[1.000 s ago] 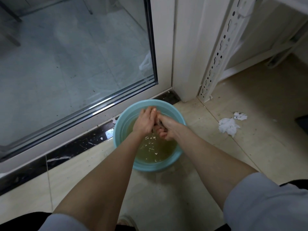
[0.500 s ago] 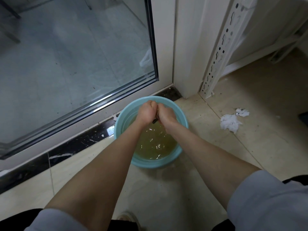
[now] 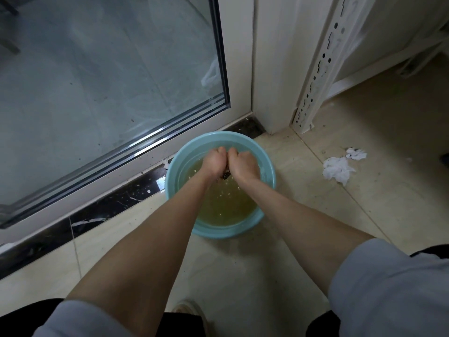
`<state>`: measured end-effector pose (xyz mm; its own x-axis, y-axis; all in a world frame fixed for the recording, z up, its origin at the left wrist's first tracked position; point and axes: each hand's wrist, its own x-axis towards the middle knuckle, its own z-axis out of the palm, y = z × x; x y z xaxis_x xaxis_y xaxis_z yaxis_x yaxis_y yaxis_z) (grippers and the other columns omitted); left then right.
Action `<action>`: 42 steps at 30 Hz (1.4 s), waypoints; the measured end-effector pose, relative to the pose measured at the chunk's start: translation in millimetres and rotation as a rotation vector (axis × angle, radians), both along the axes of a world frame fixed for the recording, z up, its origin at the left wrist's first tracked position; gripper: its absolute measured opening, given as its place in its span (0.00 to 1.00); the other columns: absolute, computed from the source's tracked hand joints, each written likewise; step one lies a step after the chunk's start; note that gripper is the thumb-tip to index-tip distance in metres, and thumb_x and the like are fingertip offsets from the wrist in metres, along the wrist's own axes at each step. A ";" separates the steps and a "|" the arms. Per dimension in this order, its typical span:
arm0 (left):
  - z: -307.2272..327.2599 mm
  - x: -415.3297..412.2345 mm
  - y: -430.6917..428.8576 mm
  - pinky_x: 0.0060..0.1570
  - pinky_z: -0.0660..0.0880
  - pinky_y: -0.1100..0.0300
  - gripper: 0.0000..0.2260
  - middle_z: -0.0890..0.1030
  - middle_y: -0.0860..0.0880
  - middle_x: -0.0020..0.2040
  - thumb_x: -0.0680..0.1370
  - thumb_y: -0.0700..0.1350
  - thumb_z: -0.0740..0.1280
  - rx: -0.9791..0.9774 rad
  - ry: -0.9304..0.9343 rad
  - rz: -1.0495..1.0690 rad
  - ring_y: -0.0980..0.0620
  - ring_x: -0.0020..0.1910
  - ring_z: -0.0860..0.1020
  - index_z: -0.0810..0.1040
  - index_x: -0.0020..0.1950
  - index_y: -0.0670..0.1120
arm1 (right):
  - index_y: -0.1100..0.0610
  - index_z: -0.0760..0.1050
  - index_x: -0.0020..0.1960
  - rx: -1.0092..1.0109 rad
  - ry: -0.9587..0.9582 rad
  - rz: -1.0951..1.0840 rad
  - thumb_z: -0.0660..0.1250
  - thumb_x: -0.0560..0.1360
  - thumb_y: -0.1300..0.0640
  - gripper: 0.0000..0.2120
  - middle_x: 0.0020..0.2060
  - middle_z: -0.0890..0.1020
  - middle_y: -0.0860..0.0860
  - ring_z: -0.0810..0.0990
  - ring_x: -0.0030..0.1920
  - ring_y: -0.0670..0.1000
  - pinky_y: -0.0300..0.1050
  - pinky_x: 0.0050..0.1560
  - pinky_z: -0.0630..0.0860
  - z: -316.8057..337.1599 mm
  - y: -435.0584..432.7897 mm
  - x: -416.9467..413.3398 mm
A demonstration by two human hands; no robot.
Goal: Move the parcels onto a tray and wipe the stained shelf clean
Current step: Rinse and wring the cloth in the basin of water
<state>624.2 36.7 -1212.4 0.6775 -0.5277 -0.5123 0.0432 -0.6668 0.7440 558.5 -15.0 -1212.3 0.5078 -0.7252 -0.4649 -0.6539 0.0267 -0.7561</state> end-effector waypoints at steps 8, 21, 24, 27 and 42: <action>-22.7 -1.1 0.0 0.33 0.73 0.57 0.17 0.77 0.40 0.40 0.81 0.49 0.54 0.101 0.015 0.100 0.46 0.33 0.75 0.75 0.51 0.38 | 0.61 0.78 0.52 0.181 0.194 0.036 0.48 0.81 0.39 0.30 0.44 0.80 0.56 0.79 0.47 0.55 0.49 0.52 0.73 -21.9 4.6 1.9; 29.4 12.1 -8.5 0.49 0.79 0.46 0.09 0.80 0.36 0.48 0.78 0.44 0.67 0.181 0.204 0.062 0.41 0.45 0.80 0.78 0.44 0.38 | 0.62 0.75 0.49 0.565 0.119 -0.256 0.63 0.74 0.65 0.05 0.33 0.77 0.56 0.75 0.33 0.52 0.38 0.33 0.70 31.3 -25.2 -15.5; 70.9 7.9 -20.7 0.56 0.77 0.43 0.15 0.81 0.36 0.52 0.79 0.49 0.63 0.191 0.217 0.045 0.38 0.52 0.80 0.79 0.51 0.37 | 0.63 0.74 0.63 0.491 0.162 -0.310 0.67 0.76 0.57 0.17 0.51 0.81 0.59 0.80 0.50 0.56 0.44 0.47 0.74 65.3 -32.7 -17.7; 114.8 2.8 -35.3 0.60 0.75 0.46 0.17 0.80 0.36 0.57 0.80 0.48 0.62 0.202 0.191 -0.065 0.38 0.57 0.78 0.78 0.59 0.35 | 0.62 0.75 0.62 0.477 0.187 -0.374 0.65 0.76 0.57 0.16 0.54 0.81 0.59 0.79 0.53 0.58 0.48 0.50 0.74 107.1 -42.7 -24.4; 385.5 -47.2 -74.5 0.56 0.74 0.53 0.11 0.80 0.41 0.53 0.77 0.43 0.65 0.143 0.107 -0.220 0.43 0.56 0.78 0.79 0.56 0.39 | 0.61 0.77 0.48 0.405 0.002 -0.564 0.59 0.78 0.63 0.08 0.41 0.75 0.55 0.72 0.38 0.51 0.43 0.43 0.70 381.0 -62.9 -92.3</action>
<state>577.0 -37.7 -826.9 0.4929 -0.5730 -0.6548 -0.0408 -0.7669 0.6404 466.2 -78.0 -831.3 0.1036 -0.6474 -0.7551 -0.4587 0.6426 -0.6138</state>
